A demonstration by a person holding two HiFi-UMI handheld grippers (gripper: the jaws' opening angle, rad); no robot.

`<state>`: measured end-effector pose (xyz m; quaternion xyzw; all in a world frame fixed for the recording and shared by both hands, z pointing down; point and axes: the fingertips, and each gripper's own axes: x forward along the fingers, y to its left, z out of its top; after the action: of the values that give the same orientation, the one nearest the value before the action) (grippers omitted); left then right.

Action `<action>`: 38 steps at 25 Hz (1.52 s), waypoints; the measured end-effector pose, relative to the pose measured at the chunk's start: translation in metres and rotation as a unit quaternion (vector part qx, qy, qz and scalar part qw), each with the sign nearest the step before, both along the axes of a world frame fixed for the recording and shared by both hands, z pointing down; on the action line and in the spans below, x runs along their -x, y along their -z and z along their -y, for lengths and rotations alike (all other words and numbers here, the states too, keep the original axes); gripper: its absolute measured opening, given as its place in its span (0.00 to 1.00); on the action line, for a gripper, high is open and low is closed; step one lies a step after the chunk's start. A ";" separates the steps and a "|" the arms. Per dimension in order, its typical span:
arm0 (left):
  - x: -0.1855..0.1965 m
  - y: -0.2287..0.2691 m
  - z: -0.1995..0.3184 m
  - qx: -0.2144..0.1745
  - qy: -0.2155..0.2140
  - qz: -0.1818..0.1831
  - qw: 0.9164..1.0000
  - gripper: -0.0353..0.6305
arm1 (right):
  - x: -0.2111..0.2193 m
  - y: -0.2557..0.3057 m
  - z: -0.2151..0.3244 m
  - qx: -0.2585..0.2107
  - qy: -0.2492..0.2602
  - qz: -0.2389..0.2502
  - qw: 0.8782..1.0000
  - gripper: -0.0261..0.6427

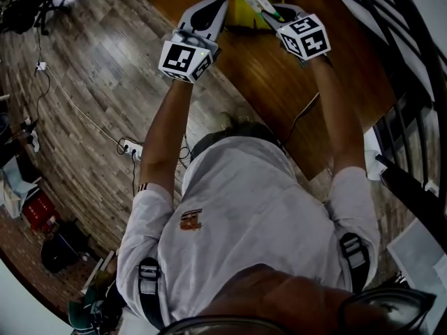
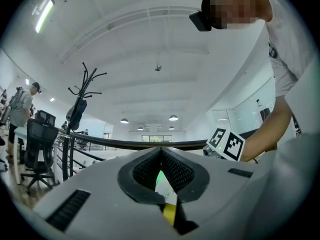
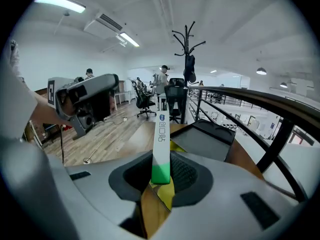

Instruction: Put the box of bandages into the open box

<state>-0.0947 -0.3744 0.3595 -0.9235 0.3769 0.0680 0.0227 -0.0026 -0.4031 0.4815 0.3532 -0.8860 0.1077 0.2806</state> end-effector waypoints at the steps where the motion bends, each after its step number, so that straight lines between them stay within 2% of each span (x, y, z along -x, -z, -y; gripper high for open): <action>1: -0.001 -0.001 0.003 0.000 -0.001 -0.001 1.000 0.08 | -0.001 -0.007 0.005 0.008 -0.001 -0.007 1.000 0.19; 16: 0.003 -0.008 0.014 0.009 -0.012 -0.009 1.000 0.08 | 0.003 -0.077 0.029 0.078 0.015 -0.113 0.990 0.19; 27: 0.005 -0.013 0.022 0.017 -0.016 -0.011 1.000 0.08 | 0.000 -0.103 0.037 0.110 0.023 -0.140 0.984 0.19; 38: 0.002 -0.021 0.028 0.025 -0.016 -0.007 1.000 0.08 | -0.002 -0.108 0.043 0.109 0.021 -0.142 0.984 0.19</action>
<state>-0.0966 -0.4026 0.3800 -0.9291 0.3640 0.0655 -0.0042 -0.0004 -0.4459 0.5893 0.3135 -0.8275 0.1463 0.4423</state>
